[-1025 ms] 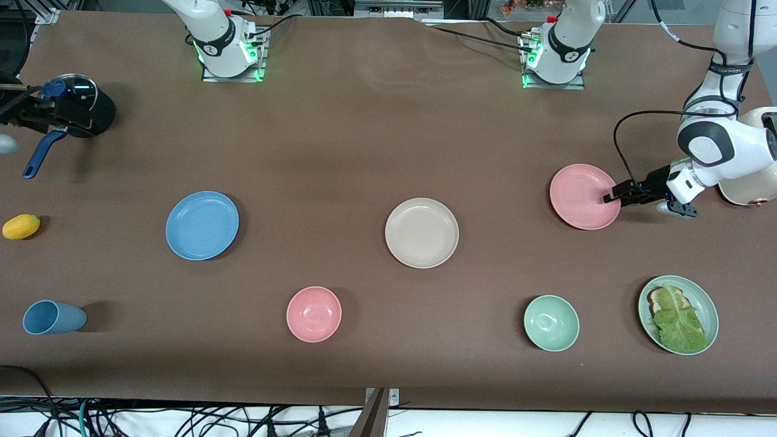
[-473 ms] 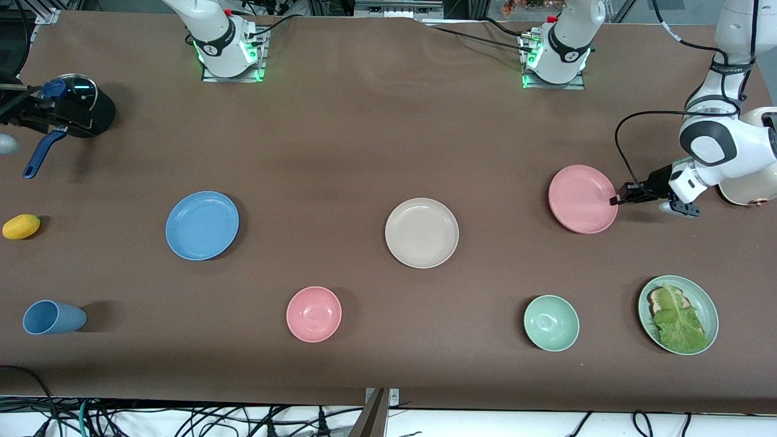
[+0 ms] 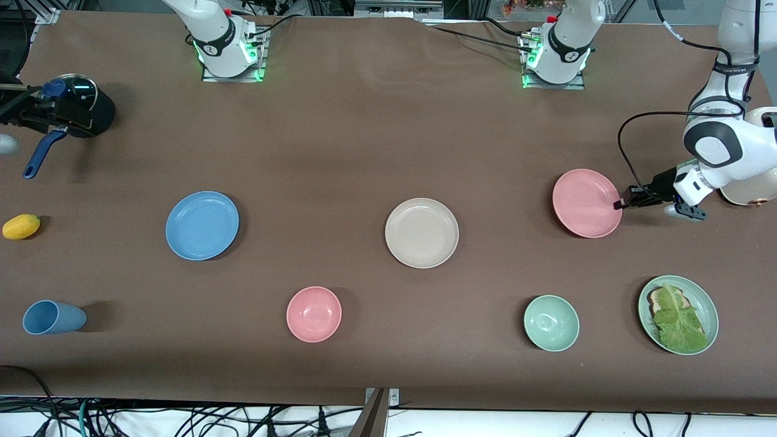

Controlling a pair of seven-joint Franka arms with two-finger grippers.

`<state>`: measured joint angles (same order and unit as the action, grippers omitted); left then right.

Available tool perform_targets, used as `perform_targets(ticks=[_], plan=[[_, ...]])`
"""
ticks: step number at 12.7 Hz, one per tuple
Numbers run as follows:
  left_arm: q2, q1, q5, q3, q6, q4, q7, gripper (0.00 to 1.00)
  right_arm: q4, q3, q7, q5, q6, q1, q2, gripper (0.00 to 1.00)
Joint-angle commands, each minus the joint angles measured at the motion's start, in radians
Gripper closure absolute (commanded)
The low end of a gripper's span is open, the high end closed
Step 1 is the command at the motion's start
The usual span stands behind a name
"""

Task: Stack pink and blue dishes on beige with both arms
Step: 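Close the left gripper on the pink plate rim and lift it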

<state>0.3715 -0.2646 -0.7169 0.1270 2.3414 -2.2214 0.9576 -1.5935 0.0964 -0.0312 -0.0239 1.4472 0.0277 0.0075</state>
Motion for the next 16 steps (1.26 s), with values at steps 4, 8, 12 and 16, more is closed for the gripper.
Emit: perform_targets(ticks=[4, 8, 12, 16], plan=[[-0.095, 0.033, 0.046, 0.000, -0.060, 0.034, -0.016, 1.00, 0.020, -0.003, -0.009, 0.004, -0.018, 0.000, 0.003, 0.00], [-0.169, 0.035, 0.178, 0.000, -0.151, 0.068, -0.138, 1.00, 0.020, -0.003, -0.009, 0.004, -0.018, -0.002, 0.003, 0.00], [-0.247, 0.064, 0.309, -0.001, -0.226, 0.098, -0.287, 1.00, 0.021, -0.003, -0.009, 0.004, -0.018, -0.002, 0.005, 0.00], [-0.252, 0.080, 0.359, -0.004, -0.407, 0.219, -0.406, 1.00, 0.020, -0.003, -0.009, 0.004, -0.018, -0.002, 0.003, 0.00]])
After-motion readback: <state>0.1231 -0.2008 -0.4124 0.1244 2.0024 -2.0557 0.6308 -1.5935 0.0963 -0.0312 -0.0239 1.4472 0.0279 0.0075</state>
